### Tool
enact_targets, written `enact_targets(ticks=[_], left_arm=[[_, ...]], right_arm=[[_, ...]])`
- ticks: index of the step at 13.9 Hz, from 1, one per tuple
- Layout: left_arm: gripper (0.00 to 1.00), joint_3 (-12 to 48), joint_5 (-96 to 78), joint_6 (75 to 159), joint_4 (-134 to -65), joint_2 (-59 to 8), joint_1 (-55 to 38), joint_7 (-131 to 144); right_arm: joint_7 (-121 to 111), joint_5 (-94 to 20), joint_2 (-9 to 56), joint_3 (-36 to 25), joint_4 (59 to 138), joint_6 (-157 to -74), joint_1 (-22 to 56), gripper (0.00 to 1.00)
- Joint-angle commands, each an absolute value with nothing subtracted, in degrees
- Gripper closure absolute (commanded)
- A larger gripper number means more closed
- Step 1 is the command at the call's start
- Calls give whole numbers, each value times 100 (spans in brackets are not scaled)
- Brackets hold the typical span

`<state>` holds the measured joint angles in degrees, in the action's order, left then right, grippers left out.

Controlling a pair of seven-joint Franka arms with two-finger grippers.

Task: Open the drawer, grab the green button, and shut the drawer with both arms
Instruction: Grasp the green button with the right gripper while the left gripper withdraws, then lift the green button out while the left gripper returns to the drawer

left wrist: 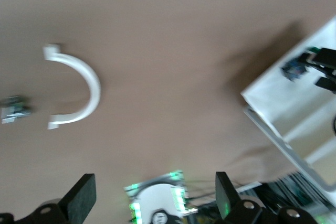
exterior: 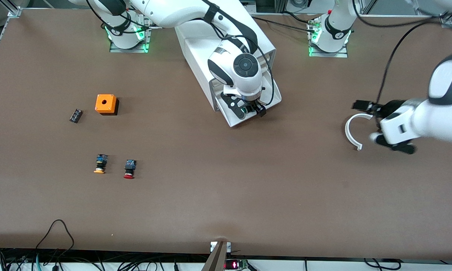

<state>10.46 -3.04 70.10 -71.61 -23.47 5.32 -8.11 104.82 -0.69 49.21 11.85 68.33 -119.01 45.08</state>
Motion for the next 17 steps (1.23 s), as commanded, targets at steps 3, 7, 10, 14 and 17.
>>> enact_targets(ticks=[3,7,10,14,17], left_arm=[[0,1055,78,7555,-6723,-2425,650,-791],[0,1072,220,7594,-6759,-2435,747,-730],[0,1098,211,7568,-6776,-2365,756,-74],[0,1142,220,7628,-6829,-2320,668,964],[0,1169,211,7655,-7056,-2189,659,1535]], right_arm=[[10635,35,5098,1169,6812,-12085,4588,19],[10573,9,5071,1169,6768,-12085,4526,90],[10573,9,5045,1169,6724,-12067,4518,100],[10591,9,5027,1169,6417,-12006,4509,100],[10591,9,5001,1134,6399,-11980,4509,100]])
